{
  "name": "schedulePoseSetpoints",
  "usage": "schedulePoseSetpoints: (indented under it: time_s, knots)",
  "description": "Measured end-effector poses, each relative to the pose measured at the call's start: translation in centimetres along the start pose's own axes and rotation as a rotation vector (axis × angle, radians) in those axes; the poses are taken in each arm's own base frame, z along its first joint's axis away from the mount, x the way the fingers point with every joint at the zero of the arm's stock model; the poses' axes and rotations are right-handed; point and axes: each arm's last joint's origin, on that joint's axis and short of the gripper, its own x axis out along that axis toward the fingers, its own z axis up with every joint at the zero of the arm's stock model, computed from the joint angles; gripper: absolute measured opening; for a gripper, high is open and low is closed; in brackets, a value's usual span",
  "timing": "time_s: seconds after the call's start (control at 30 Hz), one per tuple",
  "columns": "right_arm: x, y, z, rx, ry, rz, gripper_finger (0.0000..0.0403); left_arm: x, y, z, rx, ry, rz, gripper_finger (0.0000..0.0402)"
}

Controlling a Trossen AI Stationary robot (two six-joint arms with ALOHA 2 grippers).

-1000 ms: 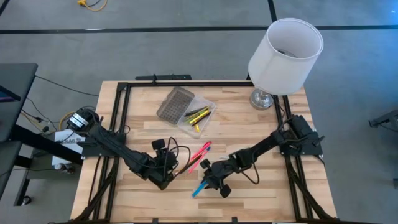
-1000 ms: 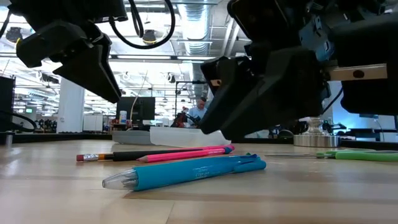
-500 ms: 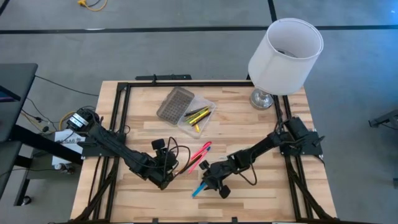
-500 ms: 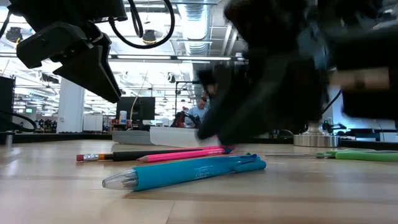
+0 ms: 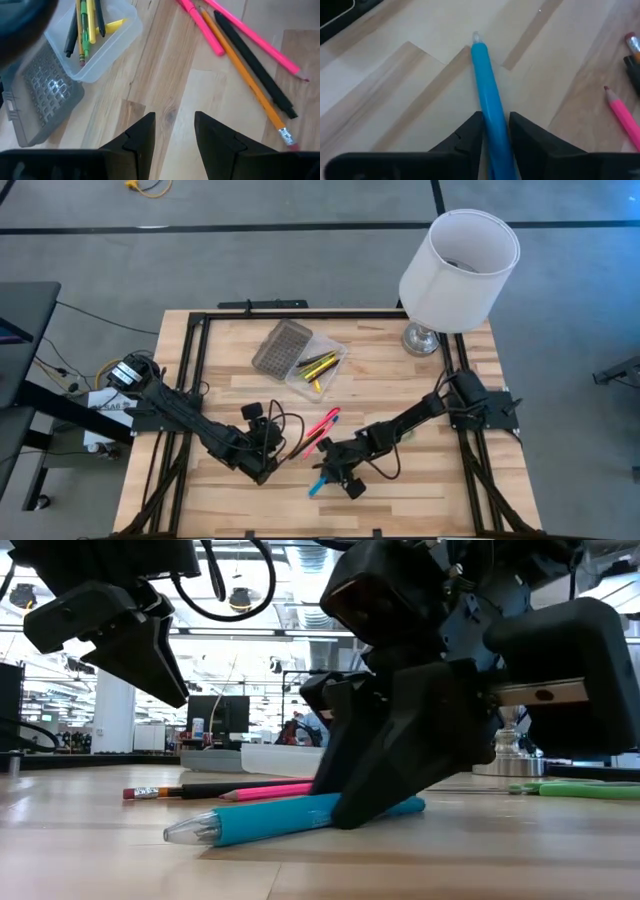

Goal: Pick & place school supplies into a supply box
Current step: Put the blue pen into the supply box

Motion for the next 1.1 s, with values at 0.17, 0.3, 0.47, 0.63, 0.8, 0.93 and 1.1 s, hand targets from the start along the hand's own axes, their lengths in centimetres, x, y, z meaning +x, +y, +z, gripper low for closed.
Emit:
schedulePoseSetpoints:
  time_s: [0.17,0.3,0.47,0.63,0.8,0.93,1.1]
  knots:
    - [-0.1,-0.1,-0.4,0.04,0.046,0.003,0.0048,0.0,0.1,-0.1,0.003,0.006,0.012,0.0132]
    - [-0.1,-0.2,-0.7,0.068,0.076,0.003,0.0031,-0.1,0.1,-0.2,0.003,0.001,0.023,0.0132]
    - [-1.1,-0.3,-0.7,0.124,0.128,-0.028,0.0047,-0.1,0.1,-0.2,0.003,0.0,0.024,0.0132]
    - [-3.2,-0.1,-0.7,0.173,0.229,-0.089,0.005,-0.1,0.1,-0.2,0.004,0.012,0.011,0.0132]
    - [-5.1,0.0,-0.9,0.225,0.331,-0.114,0.0031,-0.2,0.0,-0.3,0.009,0.013,0.005,0.0132]
    - [-6.1,-0.1,-1.5,0.339,0.424,-0.142,0.0042,-0.4,-0.2,-0.5,0.017,0.012,0.002,0.0132]
    - [-6.7,-0.6,-2.4,0.456,0.506,-0.159,0.0059,-0.4,-0.2,-0.5,0.016,0.011,0.001,0.0132]
